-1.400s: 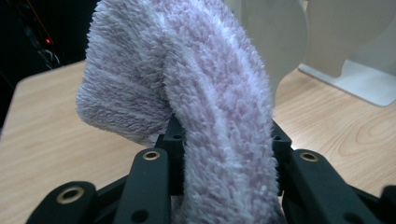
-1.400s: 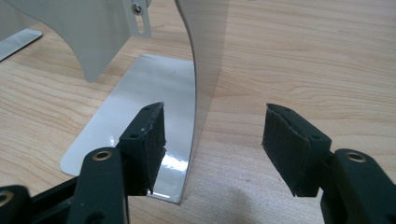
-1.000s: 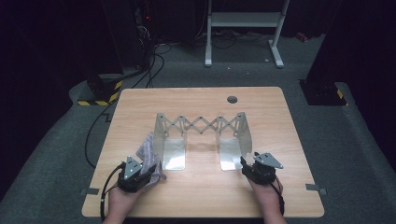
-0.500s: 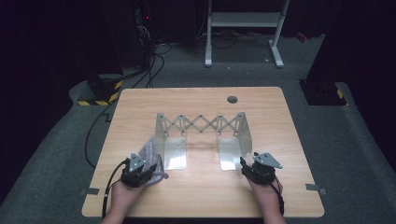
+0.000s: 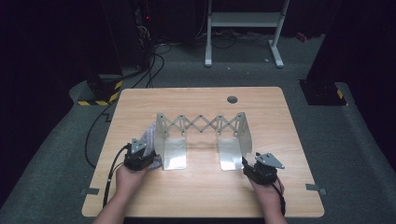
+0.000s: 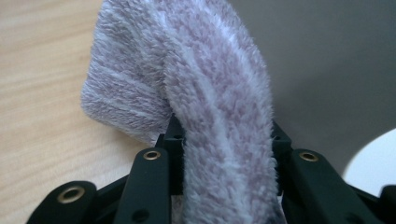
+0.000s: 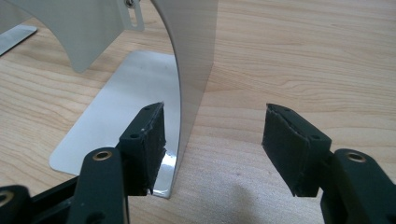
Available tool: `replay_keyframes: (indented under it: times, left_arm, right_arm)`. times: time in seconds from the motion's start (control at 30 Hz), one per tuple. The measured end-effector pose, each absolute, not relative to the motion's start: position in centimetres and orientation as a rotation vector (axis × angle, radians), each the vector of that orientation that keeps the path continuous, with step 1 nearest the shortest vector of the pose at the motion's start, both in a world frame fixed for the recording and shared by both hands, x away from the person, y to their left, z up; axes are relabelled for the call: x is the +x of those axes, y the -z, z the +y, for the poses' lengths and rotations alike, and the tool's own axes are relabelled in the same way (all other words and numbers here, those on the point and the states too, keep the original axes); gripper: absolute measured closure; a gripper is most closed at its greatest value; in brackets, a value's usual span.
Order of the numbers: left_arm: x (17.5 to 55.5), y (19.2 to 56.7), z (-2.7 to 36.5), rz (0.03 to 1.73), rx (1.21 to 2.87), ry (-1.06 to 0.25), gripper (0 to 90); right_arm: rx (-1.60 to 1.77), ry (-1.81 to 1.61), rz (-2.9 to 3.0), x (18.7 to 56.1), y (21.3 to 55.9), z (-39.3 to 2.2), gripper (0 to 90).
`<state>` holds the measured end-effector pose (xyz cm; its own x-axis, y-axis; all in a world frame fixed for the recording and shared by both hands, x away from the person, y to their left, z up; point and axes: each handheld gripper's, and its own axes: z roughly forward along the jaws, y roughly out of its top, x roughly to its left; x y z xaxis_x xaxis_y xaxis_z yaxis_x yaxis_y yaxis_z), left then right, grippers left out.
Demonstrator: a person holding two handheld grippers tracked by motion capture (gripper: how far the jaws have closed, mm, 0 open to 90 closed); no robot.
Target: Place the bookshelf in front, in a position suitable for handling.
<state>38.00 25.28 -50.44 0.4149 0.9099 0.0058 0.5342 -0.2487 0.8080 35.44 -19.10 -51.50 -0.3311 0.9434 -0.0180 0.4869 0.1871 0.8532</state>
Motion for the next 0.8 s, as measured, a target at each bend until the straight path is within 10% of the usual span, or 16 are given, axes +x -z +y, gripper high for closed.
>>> replay_keyframes:
  times: [0.8]
  left_arm:
    - [36.9, 42.0, 25.3, 1.047, 1.814, -0.801, 63.7]
  right_arm:
    - [1.316, -1.056, 1.916, 35.3, 51.4, -18.9, 39.3]
